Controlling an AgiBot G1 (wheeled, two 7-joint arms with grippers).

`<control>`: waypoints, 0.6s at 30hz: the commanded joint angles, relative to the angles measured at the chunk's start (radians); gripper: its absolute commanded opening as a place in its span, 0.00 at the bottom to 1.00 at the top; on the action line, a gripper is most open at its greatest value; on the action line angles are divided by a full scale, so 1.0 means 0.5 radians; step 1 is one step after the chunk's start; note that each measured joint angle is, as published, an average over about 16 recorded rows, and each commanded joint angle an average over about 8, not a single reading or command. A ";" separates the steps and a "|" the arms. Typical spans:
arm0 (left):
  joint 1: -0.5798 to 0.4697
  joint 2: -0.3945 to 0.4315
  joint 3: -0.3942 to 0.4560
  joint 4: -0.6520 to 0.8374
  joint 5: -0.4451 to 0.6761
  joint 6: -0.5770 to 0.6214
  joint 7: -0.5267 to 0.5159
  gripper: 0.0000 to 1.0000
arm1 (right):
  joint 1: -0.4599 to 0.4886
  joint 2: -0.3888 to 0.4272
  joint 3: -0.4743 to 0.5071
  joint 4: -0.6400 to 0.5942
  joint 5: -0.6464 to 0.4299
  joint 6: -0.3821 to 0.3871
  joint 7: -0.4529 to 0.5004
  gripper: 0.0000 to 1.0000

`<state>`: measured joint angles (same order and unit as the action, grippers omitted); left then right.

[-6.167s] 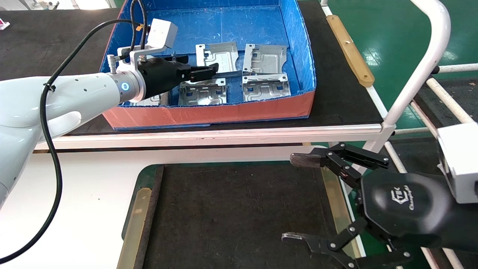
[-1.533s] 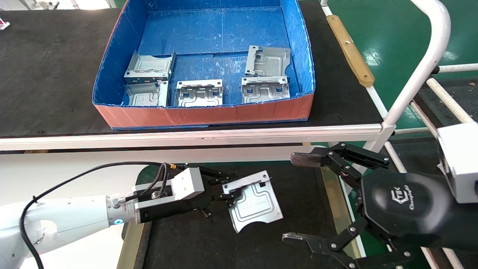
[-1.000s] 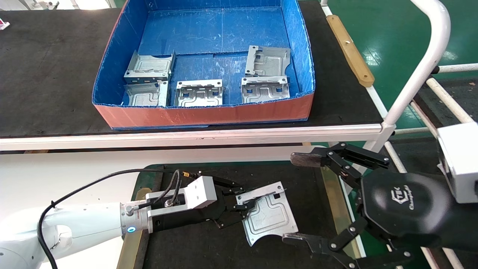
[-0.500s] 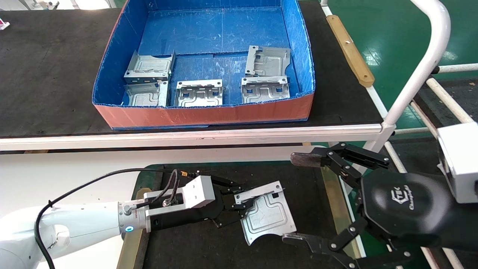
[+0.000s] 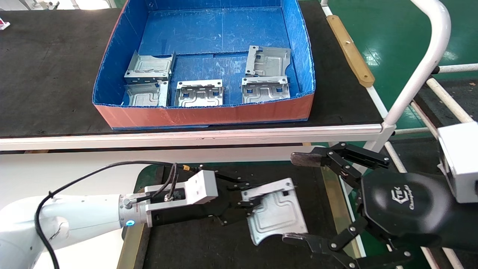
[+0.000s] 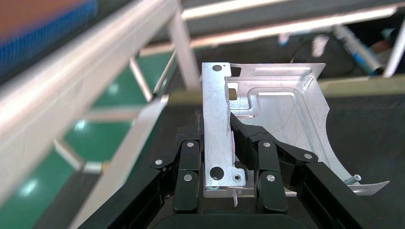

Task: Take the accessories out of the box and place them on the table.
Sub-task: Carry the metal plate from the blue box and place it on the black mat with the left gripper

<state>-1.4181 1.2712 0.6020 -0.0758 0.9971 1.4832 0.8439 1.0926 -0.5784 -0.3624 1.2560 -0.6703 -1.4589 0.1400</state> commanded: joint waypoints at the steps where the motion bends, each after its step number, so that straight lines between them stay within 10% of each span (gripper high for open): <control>1: -0.018 0.014 0.003 -0.017 0.002 0.053 -0.013 0.00 | 0.000 0.000 0.000 0.000 0.000 0.000 0.000 1.00; 18: 0.009 0.203 0.131 -0.268 0.054 -0.500 0.022 0.00 | 0.000 0.000 0.000 0.000 0.000 0.000 0.000 1.00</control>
<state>-1.4086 1.3700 0.6809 -0.2221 1.0200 1.2296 0.8494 1.0926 -0.5783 -0.3625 1.2560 -0.6702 -1.4589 0.1399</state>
